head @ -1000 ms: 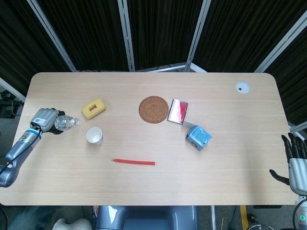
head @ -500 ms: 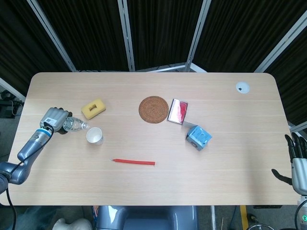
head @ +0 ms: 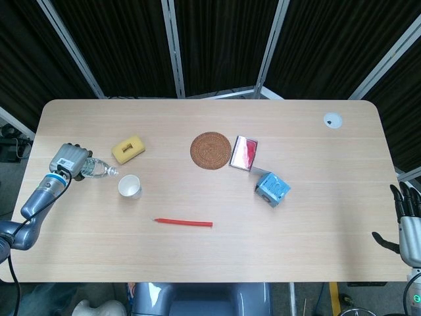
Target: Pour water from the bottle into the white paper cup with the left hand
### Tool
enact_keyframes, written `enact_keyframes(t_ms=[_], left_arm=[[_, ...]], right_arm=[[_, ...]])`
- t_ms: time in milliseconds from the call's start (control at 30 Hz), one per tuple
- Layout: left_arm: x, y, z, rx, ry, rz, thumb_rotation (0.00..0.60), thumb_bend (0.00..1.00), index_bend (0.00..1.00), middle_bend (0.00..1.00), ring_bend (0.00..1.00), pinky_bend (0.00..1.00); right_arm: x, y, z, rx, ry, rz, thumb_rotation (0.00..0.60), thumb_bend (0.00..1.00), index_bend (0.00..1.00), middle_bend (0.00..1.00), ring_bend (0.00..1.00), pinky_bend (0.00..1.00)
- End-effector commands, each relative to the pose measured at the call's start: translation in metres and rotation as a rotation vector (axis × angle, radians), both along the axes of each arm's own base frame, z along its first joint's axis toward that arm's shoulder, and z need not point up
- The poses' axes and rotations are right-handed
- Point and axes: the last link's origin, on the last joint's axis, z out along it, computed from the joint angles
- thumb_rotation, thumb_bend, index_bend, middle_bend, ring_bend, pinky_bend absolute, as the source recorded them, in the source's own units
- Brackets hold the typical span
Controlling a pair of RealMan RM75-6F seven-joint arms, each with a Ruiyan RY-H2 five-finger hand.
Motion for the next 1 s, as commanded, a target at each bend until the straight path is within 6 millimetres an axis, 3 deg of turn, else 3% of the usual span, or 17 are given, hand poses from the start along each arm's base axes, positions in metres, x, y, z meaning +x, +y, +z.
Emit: enact_keyframes(t_ms=[33,1000], left_arm=[[-0.0013,-0.0018,-0.0008,-0.002,0.014,-0.001,0.600,0.55,0.72,0.56,0.33,0.37],[-0.0001,-0.0050,0.0002,0.007,0.178,-0.093,0.600,0.56,0.72,0.56,0.33,0.37]], right_arm=[[0.0001,0.0004,0.0001,-0.001,0.000,0.000,0.600,0.00,0.00,0.00,0.00,0.00],[-0.0007,0.0005,0.0008,-0.002,0.000,-0.003,0.600,0.00,0.00,0.00,0.00,0.00]])
